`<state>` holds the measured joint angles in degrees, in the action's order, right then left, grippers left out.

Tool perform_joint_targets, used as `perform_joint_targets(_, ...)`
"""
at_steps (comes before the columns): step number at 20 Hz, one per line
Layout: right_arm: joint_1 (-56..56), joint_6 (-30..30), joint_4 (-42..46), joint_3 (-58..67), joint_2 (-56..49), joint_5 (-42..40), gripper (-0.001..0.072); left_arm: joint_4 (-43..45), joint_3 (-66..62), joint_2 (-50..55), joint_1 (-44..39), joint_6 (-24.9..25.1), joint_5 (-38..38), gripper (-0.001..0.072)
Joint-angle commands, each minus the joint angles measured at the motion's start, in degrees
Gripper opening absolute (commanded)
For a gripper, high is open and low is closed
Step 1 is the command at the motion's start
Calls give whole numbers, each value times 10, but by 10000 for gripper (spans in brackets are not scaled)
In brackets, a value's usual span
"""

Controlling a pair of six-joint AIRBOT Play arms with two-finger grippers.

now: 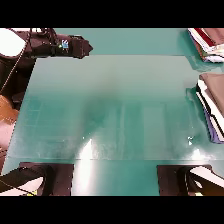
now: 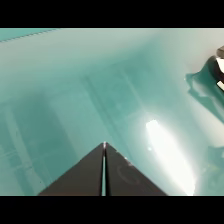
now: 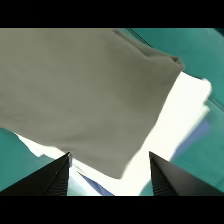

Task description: Fold the shirts.

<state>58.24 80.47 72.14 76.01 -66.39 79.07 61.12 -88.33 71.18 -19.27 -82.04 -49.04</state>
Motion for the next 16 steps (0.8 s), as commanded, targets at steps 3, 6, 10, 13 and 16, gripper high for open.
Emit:
perform_joint_targets(3, 33, 0, -77, -29, 10, -29, 587, 0, 0, 0, 0, 0, 0, 29)
perform_joint_targets(6, -56, 0, -161, 20, 10, -43, 586, 0, 0, 0, 0, 0, 0, 30)
perform_joint_targets(10, -260, 0, -184, 76, 10, -62, 586, 0, 0, 0, 0, 0, -20, 29)
perform_joint_targets(13, -409, 0, -180, 90, 10, -104, 577, -1, 0, 0, 0, 0, -3, 30)
perform_joint_targets(16, -520, 0, -179, 89, 10, -148, 573, 0, 0, 0, 0, 0, -3, 30)
